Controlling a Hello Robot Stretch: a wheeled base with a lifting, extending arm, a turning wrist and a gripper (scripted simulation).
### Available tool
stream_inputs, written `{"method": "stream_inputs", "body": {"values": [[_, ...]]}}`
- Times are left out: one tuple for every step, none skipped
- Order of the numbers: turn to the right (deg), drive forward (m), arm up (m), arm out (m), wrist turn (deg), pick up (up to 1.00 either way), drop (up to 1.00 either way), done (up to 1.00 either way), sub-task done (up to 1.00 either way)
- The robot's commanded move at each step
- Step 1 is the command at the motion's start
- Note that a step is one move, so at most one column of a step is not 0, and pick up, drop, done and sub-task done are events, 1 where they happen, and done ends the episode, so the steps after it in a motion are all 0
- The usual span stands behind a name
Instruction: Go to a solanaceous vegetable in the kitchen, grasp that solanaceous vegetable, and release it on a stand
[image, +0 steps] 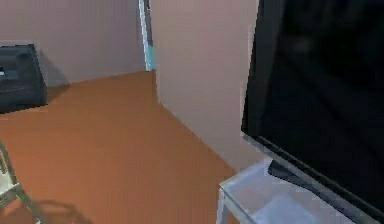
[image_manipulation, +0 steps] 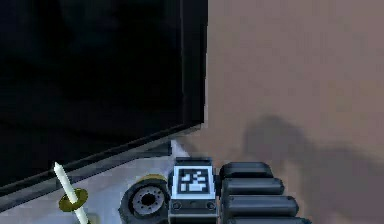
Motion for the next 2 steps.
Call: {"method": "stream_inputs", "body": {"values": [[0.0, 0.15, 0.00, 0.00, 0.0, 0.00, 0.00, 0.00, 0.00], [33.0, 0.00, 0.00, 0.00, 0.0, 0.00, 0.00, 0.00, 0.00]]}}
